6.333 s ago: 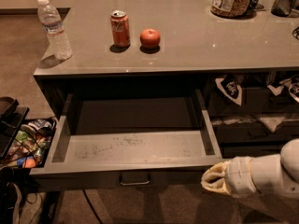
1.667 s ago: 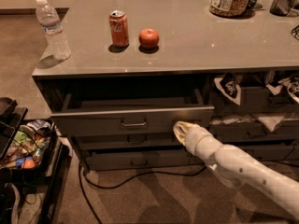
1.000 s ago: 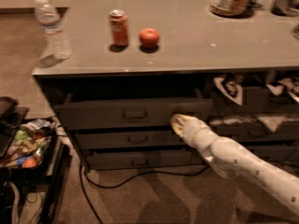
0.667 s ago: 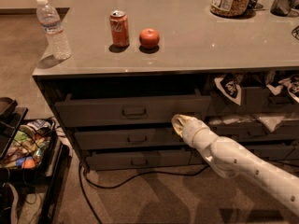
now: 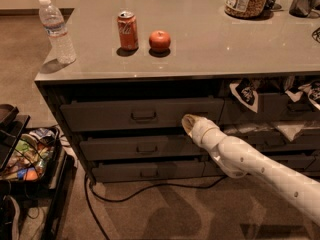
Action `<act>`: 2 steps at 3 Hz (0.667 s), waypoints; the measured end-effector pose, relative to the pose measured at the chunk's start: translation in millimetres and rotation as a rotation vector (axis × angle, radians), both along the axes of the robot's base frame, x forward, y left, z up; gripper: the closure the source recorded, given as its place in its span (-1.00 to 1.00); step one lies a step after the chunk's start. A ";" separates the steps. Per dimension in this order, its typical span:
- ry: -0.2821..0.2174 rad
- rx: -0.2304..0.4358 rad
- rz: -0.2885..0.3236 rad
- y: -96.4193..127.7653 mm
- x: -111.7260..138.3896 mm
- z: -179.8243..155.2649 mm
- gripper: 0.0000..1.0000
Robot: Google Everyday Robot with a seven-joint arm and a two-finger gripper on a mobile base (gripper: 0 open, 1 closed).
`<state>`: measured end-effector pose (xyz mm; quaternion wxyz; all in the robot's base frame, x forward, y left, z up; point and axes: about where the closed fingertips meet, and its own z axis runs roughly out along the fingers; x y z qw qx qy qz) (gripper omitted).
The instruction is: Close top drawer
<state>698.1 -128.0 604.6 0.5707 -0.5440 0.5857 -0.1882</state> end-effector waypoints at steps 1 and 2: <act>0.002 -0.001 0.002 0.7 0.4 -0.2 1.00; 0.035 0.016 0.057 5.5 -4.6 0.1 1.00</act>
Offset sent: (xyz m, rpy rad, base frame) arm -0.0547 0.0271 0.0119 0.1342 0.2777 0.4485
